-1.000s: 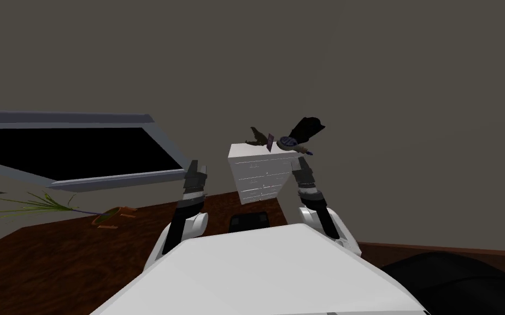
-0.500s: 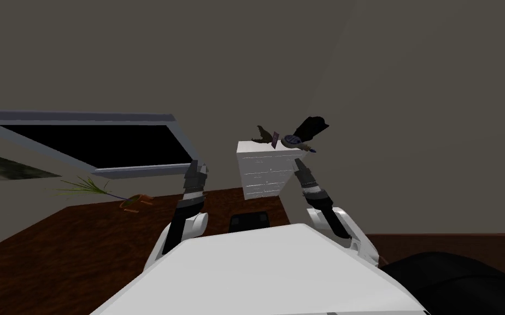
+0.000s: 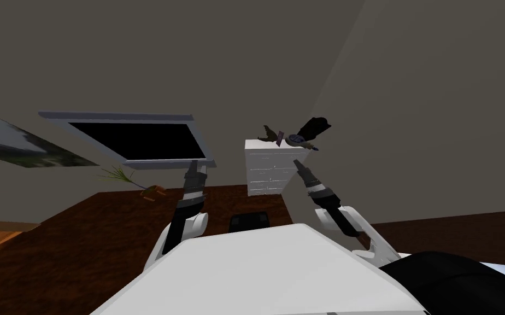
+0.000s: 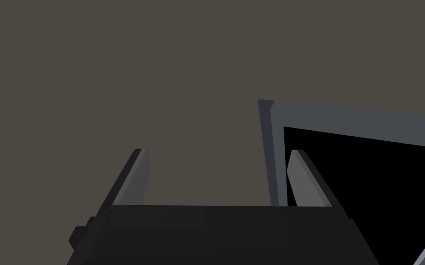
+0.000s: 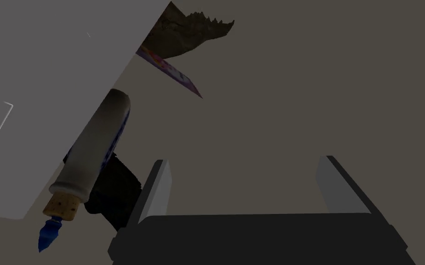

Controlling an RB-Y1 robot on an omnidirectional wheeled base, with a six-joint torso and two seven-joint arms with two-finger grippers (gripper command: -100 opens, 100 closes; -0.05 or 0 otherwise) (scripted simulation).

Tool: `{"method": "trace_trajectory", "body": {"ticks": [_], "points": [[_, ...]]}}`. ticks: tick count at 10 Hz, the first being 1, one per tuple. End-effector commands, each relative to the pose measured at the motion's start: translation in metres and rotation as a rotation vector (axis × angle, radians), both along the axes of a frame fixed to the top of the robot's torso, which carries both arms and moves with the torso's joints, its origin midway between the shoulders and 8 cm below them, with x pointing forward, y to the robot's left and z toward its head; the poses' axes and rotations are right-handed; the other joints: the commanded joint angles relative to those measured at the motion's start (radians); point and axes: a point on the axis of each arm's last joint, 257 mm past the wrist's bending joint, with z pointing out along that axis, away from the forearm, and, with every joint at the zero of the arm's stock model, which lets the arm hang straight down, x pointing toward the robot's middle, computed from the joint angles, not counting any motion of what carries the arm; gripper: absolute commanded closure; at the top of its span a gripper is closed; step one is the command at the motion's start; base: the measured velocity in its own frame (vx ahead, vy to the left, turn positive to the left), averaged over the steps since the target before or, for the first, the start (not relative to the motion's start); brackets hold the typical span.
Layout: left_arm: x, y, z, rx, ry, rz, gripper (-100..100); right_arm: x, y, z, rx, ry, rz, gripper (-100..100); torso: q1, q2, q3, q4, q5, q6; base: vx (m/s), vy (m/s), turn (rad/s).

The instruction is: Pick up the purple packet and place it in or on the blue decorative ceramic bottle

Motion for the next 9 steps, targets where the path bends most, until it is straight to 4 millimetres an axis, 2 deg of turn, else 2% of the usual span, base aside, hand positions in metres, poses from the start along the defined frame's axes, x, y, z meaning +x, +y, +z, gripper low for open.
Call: {"method": "trace_trajectory", "body": {"ticks": [1, 3, 5, 9], "points": [[0.0, 0.0, 0.0, 0.0, 0.0, 0.0, 0, 0.002, -0.015, -0.005, -0.08, 0.038, -0.038, -100, 0.0, 0.0, 0.0, 0.0, 0.0, 0.0, -0.147, 0.08, 0.156], [0.0, 0.0, 0.0, 0.0, 0.0, 0.0, 0, 0.004, -0.033, -0.008, -0.176, 0.079, -0.086, -100, 0.001, 0.002, 0.001, 0.001, 0.0, 0.0, -0.14, 0.094, 0.166], [0.0, 0.0, 0.0, 0.0, 0.0, 0.0, 0, 0.004, -0.053, -0.01, -0.264, 0.116, -0.139, -100, 0.0, 0.0, 0.0, 0.0, 0.0, 0.0, -0.076, 0.088, 0.15], [0.0, 0.0, 0.0, 0.0, 0.0, 0.0, 0, -0.001, -0.096, -0.012, -0.414, 0.187, -0.251, -100, -0.003, -0.009, -0.005, -0.002, -0.001, 0.0, 0.022, 0.046, 0.162]]}}
